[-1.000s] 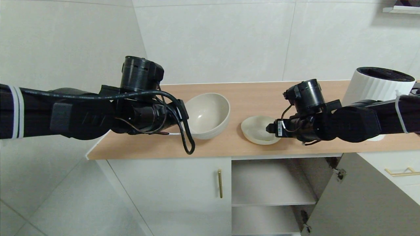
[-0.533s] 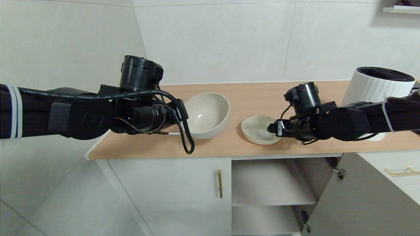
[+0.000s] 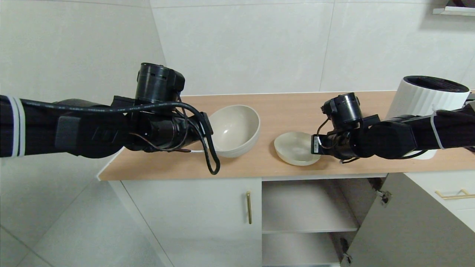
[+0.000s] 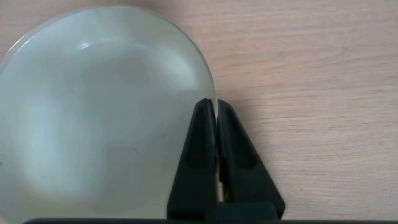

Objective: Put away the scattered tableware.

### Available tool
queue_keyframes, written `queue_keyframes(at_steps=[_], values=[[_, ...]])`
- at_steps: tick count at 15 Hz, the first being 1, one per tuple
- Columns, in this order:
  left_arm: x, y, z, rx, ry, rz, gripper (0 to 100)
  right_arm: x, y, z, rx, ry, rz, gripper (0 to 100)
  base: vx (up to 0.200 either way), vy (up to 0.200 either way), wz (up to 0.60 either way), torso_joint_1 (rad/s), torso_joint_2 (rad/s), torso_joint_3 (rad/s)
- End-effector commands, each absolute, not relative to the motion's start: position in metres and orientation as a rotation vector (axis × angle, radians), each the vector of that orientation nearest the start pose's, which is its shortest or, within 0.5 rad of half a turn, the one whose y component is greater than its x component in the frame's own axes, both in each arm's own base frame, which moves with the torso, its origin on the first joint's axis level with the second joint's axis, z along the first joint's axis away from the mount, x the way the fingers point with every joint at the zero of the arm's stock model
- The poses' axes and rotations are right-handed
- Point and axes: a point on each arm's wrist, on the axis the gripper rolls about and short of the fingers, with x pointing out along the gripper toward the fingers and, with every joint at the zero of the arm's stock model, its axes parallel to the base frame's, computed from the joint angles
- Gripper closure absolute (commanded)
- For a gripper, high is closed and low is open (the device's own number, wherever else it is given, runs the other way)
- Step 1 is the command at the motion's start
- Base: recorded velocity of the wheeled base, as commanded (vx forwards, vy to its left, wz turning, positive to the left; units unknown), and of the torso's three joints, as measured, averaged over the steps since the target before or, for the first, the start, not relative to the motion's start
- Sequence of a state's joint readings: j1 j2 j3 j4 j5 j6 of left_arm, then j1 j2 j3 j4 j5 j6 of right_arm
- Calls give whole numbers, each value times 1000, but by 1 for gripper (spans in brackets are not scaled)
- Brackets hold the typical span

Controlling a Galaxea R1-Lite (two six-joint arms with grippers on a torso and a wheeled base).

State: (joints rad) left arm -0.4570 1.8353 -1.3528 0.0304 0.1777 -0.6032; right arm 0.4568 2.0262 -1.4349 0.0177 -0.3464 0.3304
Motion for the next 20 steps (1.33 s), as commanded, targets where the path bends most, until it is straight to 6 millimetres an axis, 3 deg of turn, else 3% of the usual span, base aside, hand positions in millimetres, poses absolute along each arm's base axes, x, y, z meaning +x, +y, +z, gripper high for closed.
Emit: queue_keyframes(at_steps=[1,4,6,7,10,15,20], values=[[322,-154,226,-427,550,-117,100,364,170,178,83,568,14,100,0,0,0,0,0,0],[318,-152,228,-428,549,-120,100,361,169,182,90,563,13,100,0,0,0,0,0,0],[306,-146,231,-426,548,-123,100,346,163,200,130,544,25,100,0,0,0,0,0,0],[296,-141,234,-425,547,-128,100,335,159,211,143,537,48,100,0,0,0,0,0,0],[273,-131,241,-413,544,-163,100,277,145,242,167,543,168,100,0,0,0,0,0,0],[235,-117,247,-398,538,-225,100,230,122,242,186,604,278,100,0,0,0,0,0,0],[210,-115,222,-311,613,-256,100,204,109,232,190,645,338,100,0,0,0,0,0,0]])
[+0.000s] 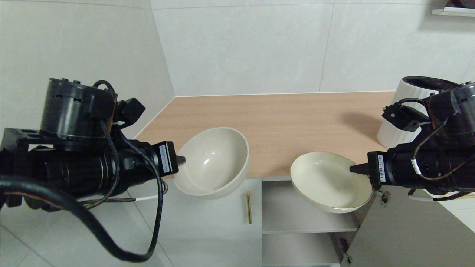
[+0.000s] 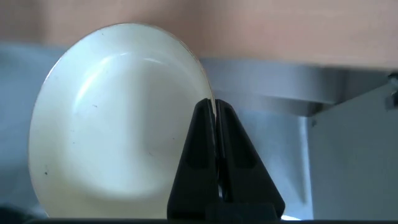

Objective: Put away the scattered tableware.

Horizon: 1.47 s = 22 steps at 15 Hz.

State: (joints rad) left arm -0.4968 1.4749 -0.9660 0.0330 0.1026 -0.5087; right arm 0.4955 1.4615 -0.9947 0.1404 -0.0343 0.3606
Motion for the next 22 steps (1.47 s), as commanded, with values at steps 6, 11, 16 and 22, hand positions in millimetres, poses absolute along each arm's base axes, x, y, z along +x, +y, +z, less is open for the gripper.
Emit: queue_keyframes(at_steps=[6,11,16,22], values=[[204,-121,211,-262,655,-292,100,204,107,219,175,688,318,100,0,0,0,0,0,0],[204,-121,211,-261,655,-292,100,208,109,215,169,705,312,100,-120,0,0,2,2,0],[206,-122,210,-258,658,-292,100,209,109,214,166,708,311,100,0,0,0,0,0,0],[207,-123,207,-254,667,-288,100,213,110,208,160,729,298,100,0,0,0,0,0,0]])
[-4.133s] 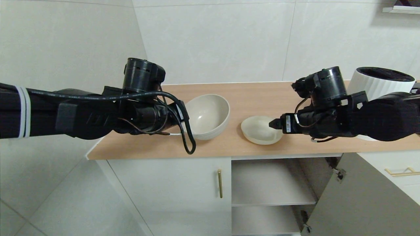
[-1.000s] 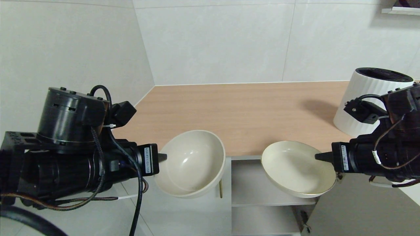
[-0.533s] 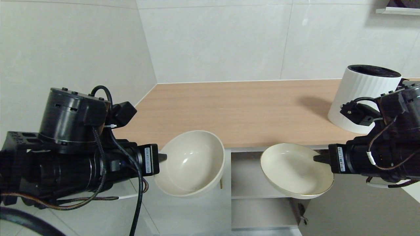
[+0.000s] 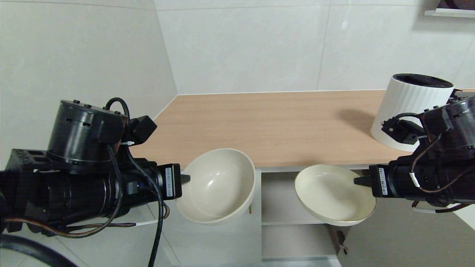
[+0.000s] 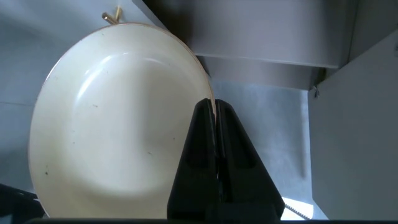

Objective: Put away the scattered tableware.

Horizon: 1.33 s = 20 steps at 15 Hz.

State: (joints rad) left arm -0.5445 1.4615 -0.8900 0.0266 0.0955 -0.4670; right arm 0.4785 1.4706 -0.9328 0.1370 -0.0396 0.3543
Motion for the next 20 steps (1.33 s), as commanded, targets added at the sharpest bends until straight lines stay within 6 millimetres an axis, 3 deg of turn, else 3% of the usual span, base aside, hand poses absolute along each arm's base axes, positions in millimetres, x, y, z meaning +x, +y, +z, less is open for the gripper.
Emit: queue_keyframes(at_steps=[1,20], values=[[208,-123,207,-253,670,-287,100,213,110,208,159,730,297,100,0,0,0,-61,139,76],[208,-124,206,-253,671,-287,100,215,111,205,156,739,295,100,0,0,0,-140,424,277]])
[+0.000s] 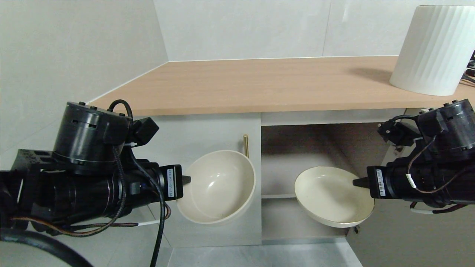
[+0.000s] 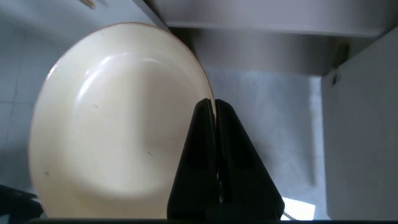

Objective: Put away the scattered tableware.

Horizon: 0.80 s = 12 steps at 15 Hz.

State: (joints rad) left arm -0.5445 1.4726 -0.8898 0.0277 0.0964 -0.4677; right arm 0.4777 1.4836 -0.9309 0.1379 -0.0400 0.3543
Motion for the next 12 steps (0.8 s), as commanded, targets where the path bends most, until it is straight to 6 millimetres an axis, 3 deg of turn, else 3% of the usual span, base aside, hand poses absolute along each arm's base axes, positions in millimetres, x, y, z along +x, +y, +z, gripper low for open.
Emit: queue_keyframes(at_steps=[1,6,10,12], values=[[208,-124,206,-253,671,-287,100,215,111,206,157,737,296,100,0,0,0,-32,100,36],[208,-124,206,-253,671,-287,100,222,114,197,145,771,290,100,0,0,0,0,0,0],[209,-124,205,-251,677,-286,100,250,121,160,102,870,260,100,0,0,0,0,0,0],[210,-125,203,-248,684,-284,100,265,128,130,96,885,253,100,0,0,0,0,0,0]])
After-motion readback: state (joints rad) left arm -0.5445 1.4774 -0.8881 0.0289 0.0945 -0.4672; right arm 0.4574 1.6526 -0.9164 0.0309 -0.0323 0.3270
